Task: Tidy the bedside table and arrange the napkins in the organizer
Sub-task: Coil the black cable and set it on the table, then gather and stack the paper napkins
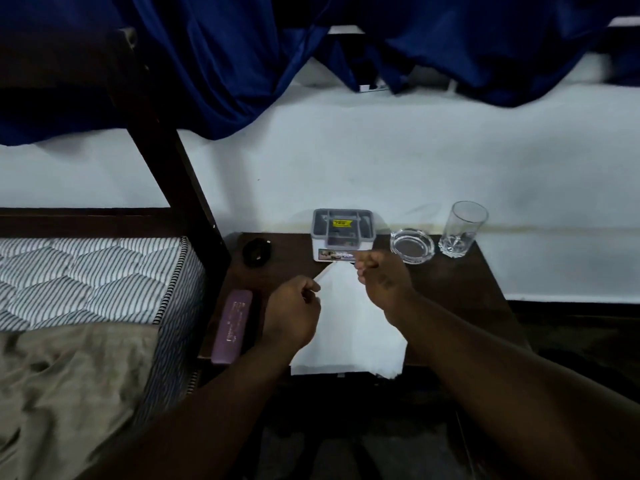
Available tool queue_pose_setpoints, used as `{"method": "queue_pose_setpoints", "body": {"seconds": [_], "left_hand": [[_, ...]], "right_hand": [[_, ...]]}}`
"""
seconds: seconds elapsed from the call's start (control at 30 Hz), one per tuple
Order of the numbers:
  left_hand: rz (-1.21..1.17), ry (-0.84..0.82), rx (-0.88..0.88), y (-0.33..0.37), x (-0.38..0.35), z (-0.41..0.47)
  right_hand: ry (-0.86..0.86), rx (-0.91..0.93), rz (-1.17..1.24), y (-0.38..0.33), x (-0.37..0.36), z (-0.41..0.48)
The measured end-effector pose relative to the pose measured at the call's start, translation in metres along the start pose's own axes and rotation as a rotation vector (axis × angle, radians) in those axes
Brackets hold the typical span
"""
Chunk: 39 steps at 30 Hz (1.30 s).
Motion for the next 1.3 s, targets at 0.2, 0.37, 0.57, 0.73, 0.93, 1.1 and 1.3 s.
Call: {"method": "queue_pose_setpoints", "body": {"seconds": [0.2,0.37,0.57,0.73,0.93,1.1,1.3], "left_hand": [[0.031,-0.115,-0.021,-0.002,-0.039,-0.03],[0.038,-0.093,-0.067,-0.001,-0.056,-0.039],[0.059,-0.092,-0.088,-0.005,-0.07,-0.04],[0.07,-0.08,-0.095,-0.008,-0.073,-0.037],[0.042,-0.062,-0.107,-0.008,-0.072,-0.038],[-0.018,-0.024,-0.071,-0.008,-0.064,-0.037],[-0.007,0.363,-0.021,-0.016,-0.013,-0.014]], "right_hand": [[0.122,0.029,-0.151,0.057,0.038,0.011],[0.038,-0.079,-0.129,0.073,0.039,0.011],[-0.012,0.093,-0.278,0.072,0.015,0.01],[0.001,0.0,-0.118,0.077,0.007,0.003],[-0.044,-0.042,-0.136,0.082,0.0,0.0],[0.018,0.085,-0.298,0.077,0.0,-0.005],[-0.054,0.011,0.06,0.059,0.009,-0.018]]}}
Point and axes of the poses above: each hand's wrist, its own z-axis towards the middle knuckle, its own x-axis out of the back of the hand, y = z × x, the point moved 7 cm from there along z, towards the middle knuckle, and after that the axes turned 10 degrees about y, right-handed, at the moved point
